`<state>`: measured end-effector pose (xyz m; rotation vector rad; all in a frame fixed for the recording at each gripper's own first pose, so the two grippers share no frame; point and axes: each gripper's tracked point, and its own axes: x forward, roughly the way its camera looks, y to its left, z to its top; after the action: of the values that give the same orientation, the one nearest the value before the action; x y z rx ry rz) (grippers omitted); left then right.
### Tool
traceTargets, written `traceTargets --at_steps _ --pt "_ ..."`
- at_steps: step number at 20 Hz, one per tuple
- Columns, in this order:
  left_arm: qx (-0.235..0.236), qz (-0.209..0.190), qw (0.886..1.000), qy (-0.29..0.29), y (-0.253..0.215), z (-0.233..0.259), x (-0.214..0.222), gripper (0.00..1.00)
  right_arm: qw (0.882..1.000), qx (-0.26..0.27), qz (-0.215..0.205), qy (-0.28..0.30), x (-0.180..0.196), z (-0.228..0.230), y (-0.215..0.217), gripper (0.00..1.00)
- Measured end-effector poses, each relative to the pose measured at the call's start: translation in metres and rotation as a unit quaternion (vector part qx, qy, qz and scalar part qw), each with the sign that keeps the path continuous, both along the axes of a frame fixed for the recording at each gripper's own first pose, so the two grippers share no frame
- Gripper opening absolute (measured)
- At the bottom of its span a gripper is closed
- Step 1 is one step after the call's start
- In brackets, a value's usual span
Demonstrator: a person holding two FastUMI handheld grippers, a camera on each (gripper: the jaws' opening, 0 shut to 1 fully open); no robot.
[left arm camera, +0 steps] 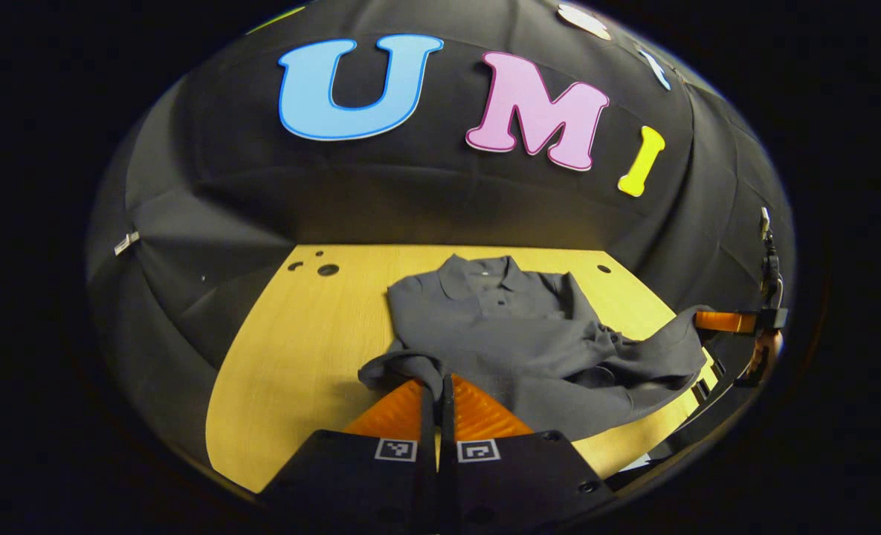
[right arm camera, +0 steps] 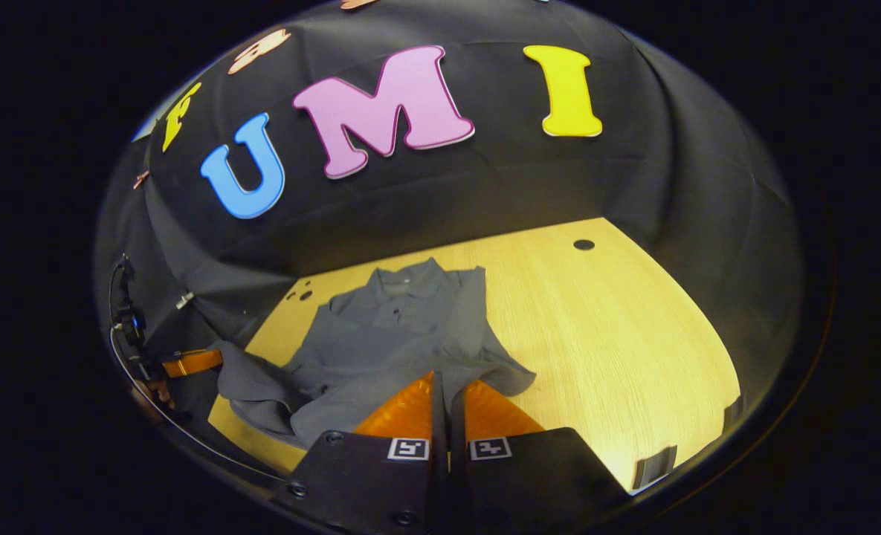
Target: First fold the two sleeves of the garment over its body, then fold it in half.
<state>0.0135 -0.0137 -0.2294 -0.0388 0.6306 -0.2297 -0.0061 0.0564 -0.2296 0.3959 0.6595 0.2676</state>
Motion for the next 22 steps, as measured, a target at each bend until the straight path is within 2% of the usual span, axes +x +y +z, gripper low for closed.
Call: traceTargets --at_steps 5,12,18,22 --pt "-0.022 0.036 0.999 -0.028 0.004 0.014 0.06 0.05 0.999 0.006 -0.019 -0.032 0.054 0.015 -0.002 0.05" --pt "0.002 0.049 0.998 -0.044 0.014 0.003 0.14 0.05 0.998 -0.006 -0.025 -0.052 0.14 0.006 0.005 0.05" --pt "0.015 0.068 0.997 -0.035 0.01 -0.033 0.196 0.05 0.998 -0.02 -0.021 -0.047 0.205 -0.036 0.019 0.05" --pt "0.016 0.084 0.996 -0.025 0.008 -0.07 0.226 0.05 0.999 -0.022 -0.028 -0.036 0.232 -0.072 0.026 0.05"
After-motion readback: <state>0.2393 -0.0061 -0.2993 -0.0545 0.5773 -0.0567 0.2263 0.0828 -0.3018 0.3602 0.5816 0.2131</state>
